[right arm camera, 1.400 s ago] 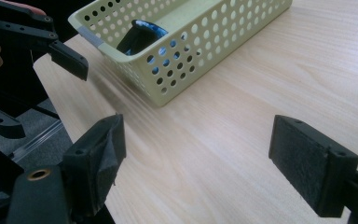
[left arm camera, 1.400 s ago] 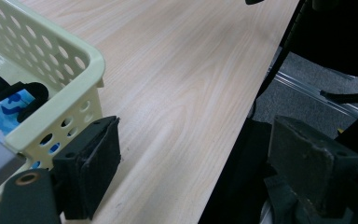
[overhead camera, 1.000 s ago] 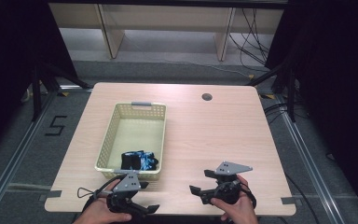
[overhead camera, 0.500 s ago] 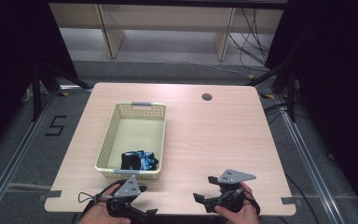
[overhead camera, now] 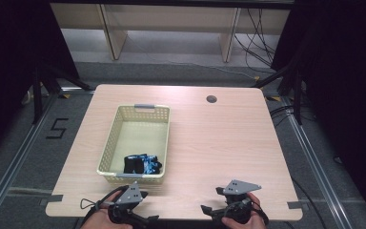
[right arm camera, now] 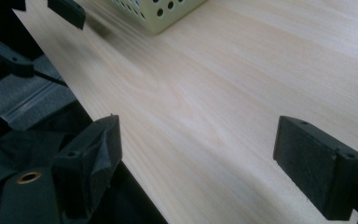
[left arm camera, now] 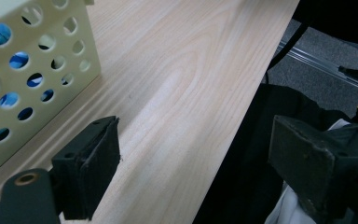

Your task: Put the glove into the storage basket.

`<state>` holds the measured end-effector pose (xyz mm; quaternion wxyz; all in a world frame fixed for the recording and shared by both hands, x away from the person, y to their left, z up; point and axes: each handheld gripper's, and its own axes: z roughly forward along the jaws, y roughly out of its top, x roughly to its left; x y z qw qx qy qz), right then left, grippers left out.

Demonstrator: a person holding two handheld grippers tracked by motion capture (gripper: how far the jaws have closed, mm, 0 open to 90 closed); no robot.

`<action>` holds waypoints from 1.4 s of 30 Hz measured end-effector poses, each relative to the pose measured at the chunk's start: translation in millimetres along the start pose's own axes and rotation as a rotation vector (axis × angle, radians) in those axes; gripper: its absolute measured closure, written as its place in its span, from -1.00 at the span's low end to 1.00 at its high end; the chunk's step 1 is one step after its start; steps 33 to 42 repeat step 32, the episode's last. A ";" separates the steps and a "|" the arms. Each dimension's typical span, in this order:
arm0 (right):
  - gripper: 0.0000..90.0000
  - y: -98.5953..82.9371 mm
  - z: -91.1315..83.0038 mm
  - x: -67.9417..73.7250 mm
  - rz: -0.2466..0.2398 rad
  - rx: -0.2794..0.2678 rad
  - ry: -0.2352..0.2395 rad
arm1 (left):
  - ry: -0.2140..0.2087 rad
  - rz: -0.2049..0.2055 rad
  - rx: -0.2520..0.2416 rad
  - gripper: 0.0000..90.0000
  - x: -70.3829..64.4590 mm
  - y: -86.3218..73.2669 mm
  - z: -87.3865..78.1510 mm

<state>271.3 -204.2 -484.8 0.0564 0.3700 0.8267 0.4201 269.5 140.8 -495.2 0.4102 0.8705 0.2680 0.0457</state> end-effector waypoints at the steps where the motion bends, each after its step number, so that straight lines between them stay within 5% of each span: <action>1: -0.63 0.0 0.0 0.0 0.000 0.000 0.000 | 0.008 0.007 0.010 -0.64 1.1 -0.4 0.0; 5: -0.63 -3.1 1.6 0.3 -0.019 0.023 0.002 | 0.007 0.019 0.006 -0.64 2.1 -2.0 1.3; 11: -0.63 -5.1 1.0 1.1 -0.026 0.039 -0.018 | 0.004 -0.020 0.005 -0.64 0.3 -4.3 3.9; 13: -0.63 -5.7 2.0 -0.3 -0.031 0.041 -0.014 | 0.012 0.030 0.022 -0.64 3.3 -3.6 2.9; 18: -0.63 -6.3 2.4 1.5 -0.013 0.054 -0.025 | 0.009 0.019 0.018 -0.64 2.7 -3.9 3.3; 21: -0.63 -5.7 3.3 -1.0 -0.055 0.050 -0.018 | 0.006 0.006 0.012 -0.64 1.8 -4.2 4.0; 42: -0.63 -6.5 3.0 -2.4 -0.037 0.057 -0.034 | 0.009 0.020 0.019 -0.64 2.8 -4.2 4.3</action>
